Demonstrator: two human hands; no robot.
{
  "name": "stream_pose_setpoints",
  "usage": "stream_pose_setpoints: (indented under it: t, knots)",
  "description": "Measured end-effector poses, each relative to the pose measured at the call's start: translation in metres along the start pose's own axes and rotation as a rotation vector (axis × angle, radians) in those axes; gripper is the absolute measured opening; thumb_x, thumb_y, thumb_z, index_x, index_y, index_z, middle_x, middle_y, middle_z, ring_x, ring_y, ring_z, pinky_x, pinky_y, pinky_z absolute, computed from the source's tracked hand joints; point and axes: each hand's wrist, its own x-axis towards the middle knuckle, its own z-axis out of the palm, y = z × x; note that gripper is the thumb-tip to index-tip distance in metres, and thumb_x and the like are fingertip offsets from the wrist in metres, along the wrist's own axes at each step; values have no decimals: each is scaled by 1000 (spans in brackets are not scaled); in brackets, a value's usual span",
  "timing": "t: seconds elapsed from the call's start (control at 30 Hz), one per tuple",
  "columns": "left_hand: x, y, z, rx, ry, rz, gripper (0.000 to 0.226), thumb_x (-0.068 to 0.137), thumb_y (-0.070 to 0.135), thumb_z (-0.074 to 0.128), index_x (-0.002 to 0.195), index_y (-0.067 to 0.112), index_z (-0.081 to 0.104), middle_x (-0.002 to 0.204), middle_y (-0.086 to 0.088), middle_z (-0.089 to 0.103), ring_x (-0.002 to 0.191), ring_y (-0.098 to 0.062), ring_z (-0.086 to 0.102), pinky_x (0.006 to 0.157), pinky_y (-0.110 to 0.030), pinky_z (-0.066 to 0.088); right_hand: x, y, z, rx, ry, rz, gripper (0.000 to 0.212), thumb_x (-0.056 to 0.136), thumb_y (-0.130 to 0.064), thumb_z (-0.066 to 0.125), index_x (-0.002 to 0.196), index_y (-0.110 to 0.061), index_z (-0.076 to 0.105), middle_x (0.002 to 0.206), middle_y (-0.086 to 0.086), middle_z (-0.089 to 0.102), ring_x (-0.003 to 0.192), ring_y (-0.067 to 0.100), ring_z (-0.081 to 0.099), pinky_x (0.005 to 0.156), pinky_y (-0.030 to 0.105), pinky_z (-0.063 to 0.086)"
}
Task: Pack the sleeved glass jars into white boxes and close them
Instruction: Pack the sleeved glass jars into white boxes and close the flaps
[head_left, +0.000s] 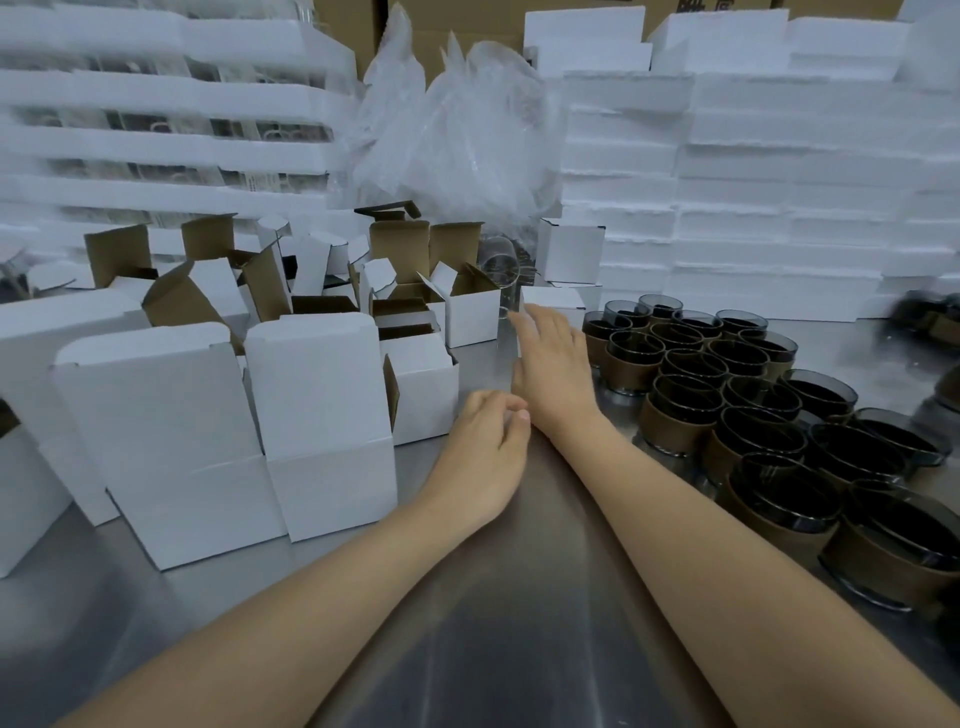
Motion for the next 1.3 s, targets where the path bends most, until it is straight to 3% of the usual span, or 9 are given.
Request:
stream_pose_setpoints:
  t: [0.13,0.3,0.47,0.67,0.77,0.9,1.03,1.17,1.3]
  knots:
    - [0,5,-3,-30,68,-36,23,100,17,39,88,17,58,94,4,57,85,-3,51,72,-6,37,-15,-12,-13,248,81,-146,45,83,6,44,124,-7,57,129,10,54,115,26,51,91,35,35]
    - [-4,12,-7,-129,92,-110,28,97,14,33,79,3,52,89,-15,60,86,-27,56,78,-40,46,-39,-25,-26,848,152,-99,26,98,1,42,117,-2,60,116,10,58,103,20,59,90,30,46]
    - [-8,13,-10,-215,112,-127,39,98,14,34,63,21,51,63,4,59,60,-1,58,59,-27,41,-47,-30,-33,1063,-167,-77,34,103,-10,38,135,-15,50,149,5,35,111,24,48,88,42,42]
    - [-9,11,-12,-257,122,-144,35,93,11,40,61,13,54,59,2,58,50,7,54,43,-7,34,-49,-34,-38,1084,-266,14,17,102,-17,41,114,-15,53,151,-5,33,114,35,51,97,56,37]
    - [-10,13,-14,-312,69,-138,33,93,13,42,64,7,57,61,-4,62,55,-1,57,52,-11,42,-55,-32,-44,989,-190,6,7,101,-17,45,100,-11,49,155,-8,25,115,3,51,106,39,38]
    - [-17,18,-14,-327,-30,16,33,84,28,42,58,11,53,62,-9,57,65,-17,52,67,-33,41,-69,-25,-52,948,-38,67,33,102,-23,43,123,2,45,139,-5,30,75,-4,56,70,22,47]
    - [-17,20,-13,-330,29,101,40,85,42,45,52,21,52,61,-6,58,65,-18,54,72,-32,43,-88,-17,-64,918,106,174,10,102,-18,43,94,-15,49,141,0,36,112,-20,36,94,3,27]
    - [-12,17,-13,-378,126,14,35,86,52,58,83,19,48,77,-4,49,74,-17,50,79,-45,49,-101,-15,-75,883,183,290,8,99,-21,48,92,-20,50,125,1,35,117,6,35,100,21,28]
    - [-12,20,-12,-348,35,-80,79,67,70,54,129,27,28,84,-1,50,77,-12,55,83,-40,52,-100,-24,-76,823,89,334,17,98,-20,45,87,-25,56,133,-1,34,122,11,23,101,23,22]
